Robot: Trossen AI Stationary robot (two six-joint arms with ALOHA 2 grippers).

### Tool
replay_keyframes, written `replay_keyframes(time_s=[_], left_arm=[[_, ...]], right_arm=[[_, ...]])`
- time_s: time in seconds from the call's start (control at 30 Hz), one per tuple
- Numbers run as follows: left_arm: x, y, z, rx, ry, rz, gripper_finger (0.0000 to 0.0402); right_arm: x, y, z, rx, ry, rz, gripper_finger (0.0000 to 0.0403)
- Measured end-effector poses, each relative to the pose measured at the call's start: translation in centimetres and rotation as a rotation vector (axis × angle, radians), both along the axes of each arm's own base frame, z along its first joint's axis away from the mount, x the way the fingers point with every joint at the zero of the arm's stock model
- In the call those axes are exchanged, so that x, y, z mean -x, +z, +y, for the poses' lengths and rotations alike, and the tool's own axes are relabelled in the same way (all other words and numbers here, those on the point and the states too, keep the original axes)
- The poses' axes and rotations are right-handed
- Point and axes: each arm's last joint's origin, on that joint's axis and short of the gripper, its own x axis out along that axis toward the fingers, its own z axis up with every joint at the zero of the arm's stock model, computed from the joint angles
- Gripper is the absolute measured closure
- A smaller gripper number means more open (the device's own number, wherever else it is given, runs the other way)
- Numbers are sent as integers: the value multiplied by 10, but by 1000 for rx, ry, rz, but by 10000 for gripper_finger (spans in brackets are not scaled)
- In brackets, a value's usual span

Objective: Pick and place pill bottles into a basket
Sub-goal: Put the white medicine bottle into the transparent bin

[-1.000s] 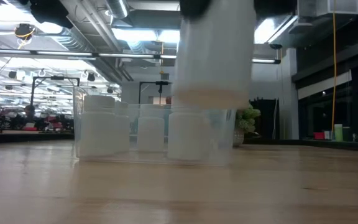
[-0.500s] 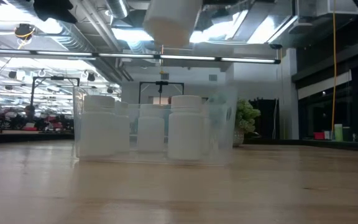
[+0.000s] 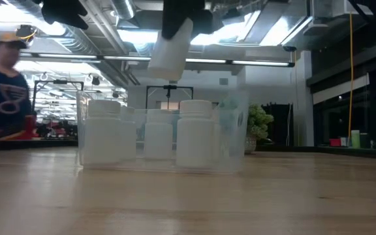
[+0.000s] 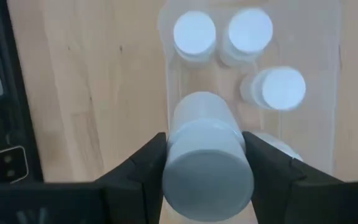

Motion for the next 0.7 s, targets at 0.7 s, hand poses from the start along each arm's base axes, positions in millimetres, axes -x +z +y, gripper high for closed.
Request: replay_keyframes(time_s=[0.7], left_arm=[[-14, -6, -2, 23, 34, 42, 158]], right_arm=[[-5, -7, -2, 33, 95, -7, 235]])
